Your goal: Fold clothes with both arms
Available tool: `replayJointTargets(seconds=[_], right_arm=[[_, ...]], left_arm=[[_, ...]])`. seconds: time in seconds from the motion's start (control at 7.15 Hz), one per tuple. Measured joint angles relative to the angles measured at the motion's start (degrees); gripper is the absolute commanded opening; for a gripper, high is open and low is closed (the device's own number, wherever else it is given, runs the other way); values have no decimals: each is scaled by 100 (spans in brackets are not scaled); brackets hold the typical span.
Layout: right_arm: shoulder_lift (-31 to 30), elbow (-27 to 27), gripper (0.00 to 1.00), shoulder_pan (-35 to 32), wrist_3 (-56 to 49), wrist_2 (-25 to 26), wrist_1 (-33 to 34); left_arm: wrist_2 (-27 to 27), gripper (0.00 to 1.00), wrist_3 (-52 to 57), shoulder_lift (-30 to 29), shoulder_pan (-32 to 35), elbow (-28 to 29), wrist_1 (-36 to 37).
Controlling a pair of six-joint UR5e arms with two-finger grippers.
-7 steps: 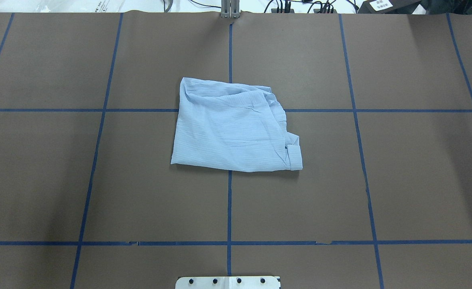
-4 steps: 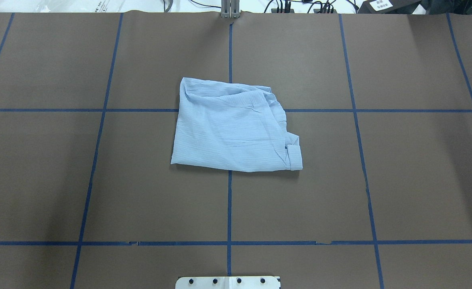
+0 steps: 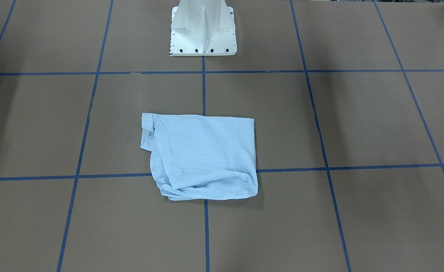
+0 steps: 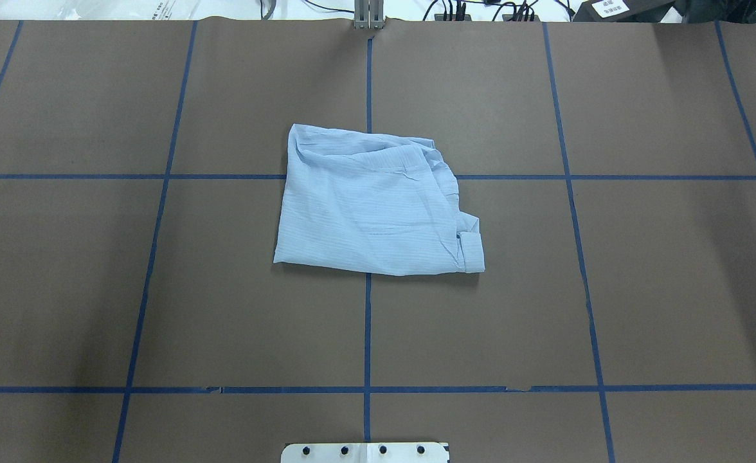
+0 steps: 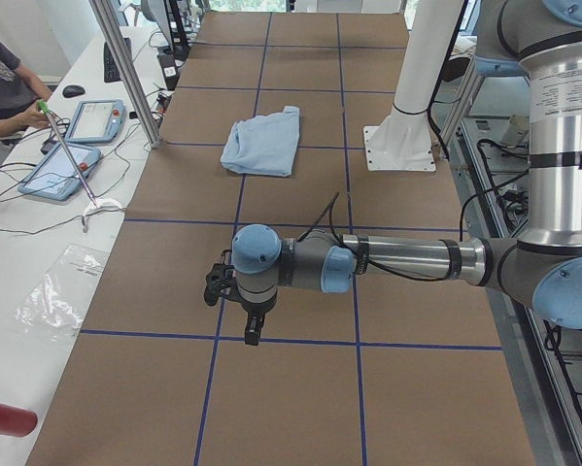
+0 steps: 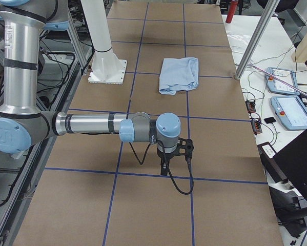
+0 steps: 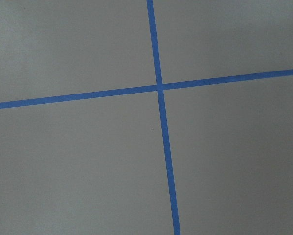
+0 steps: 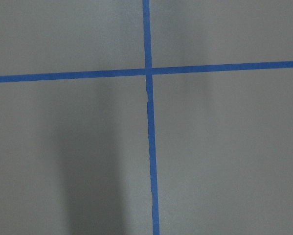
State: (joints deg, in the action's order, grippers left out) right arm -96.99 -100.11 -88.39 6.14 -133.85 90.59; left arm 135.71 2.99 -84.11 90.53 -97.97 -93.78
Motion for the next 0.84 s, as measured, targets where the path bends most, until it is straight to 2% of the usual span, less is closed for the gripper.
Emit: replayJointTargets(seconds=[0.84], right_arm=[[-4,11,100,23,3,-67,13]], left_arm=[[-1,100,6,0,0,9,-10]])
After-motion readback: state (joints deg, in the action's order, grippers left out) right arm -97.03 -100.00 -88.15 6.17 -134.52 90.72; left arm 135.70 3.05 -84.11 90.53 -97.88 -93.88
